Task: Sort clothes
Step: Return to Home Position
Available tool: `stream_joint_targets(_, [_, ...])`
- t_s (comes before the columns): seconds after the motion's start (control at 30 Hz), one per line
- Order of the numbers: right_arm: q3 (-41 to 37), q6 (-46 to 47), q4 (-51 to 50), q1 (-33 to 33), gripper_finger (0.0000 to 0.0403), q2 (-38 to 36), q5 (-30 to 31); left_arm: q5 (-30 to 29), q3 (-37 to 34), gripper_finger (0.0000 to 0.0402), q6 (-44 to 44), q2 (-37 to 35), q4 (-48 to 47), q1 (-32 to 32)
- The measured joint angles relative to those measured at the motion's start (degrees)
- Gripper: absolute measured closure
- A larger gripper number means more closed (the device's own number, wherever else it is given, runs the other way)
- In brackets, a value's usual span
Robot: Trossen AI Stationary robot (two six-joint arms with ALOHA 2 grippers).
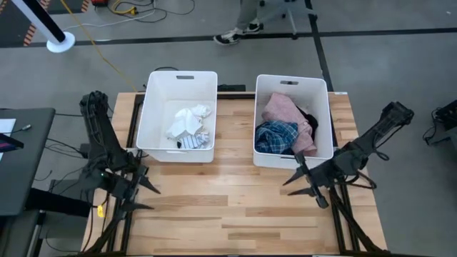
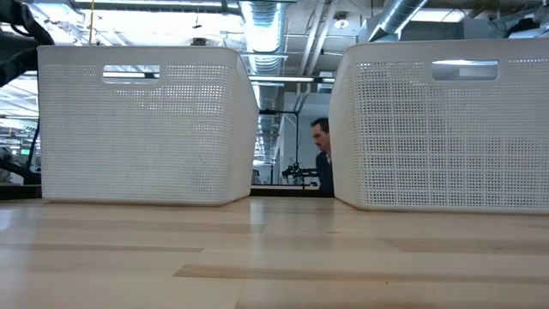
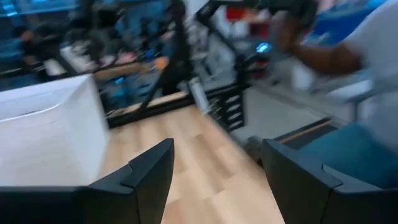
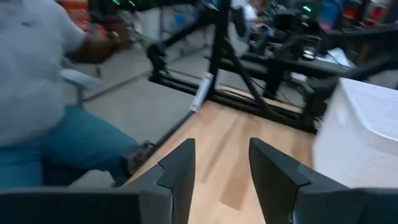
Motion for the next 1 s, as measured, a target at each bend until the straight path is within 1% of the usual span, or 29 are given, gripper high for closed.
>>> stream_joint_targets(0.13, [-6.08,-1.54,8.04,0.01,0.0239,-1.28,-5.57,7.95,-3.86,0.0167,3.99,0.14,10.12,0.0])
stream_joint_targets(0.2, [-8.71,-2.29,10.82,-0.01,0.0239,-1.78,-7.67,10.94,-6.36,0.0167,6.27,-0.02,15.18,0.0])
stream_joint_targets(0.3, [-12.53,-2.69,14.18,-0.1,0.0239,-3.31,-11.34,16.05,-10.24,0.0167,7.8,-0.52,20.28,0.0])
stream_joint_targets(0.37, [-15.1,-2.71,17.08,-0.1,0.0239,-4.67,-12.53,19.07,-13.01,0.0167,7.44,-1.38,22.69,0.0])
stream_joint_targets(0.57, [-23.79,-2.29,27.15,-0.14,0.0239,-9.52,-14.41,21.36,-23.53,0.0167,5.97,-5.62,34.41,0.0])
stream_joint_targets(0.63, [-26.89,-1.69,30.61,-0.14,0.0239,-10.68,-14.96,21.52,-25.88,0.0167,4.77,-7.44,36.09,0.04])
stream_joint_targets(0.7, [-30.01,-1.2,34.57,-0.14,0.0239,-11.57,-15.08,20.95,-25.57,0.0169,3.12,-9.2,31.77,0.21])
stream_joint_targets(0.87, [-37.15,1.08,43.52,-0.67,0.0239,-11.97,-15.15,21.18,-25.67,0.0187,4.26,-10.75,30.31,0.91])
stream_joint_targets(1.0, [-37.24,1.69,42.03,-2.34,0.0239,-11.81,-15.43,20.08,-25.74,0.0202,3.93,-10.93,26.99,1.98])
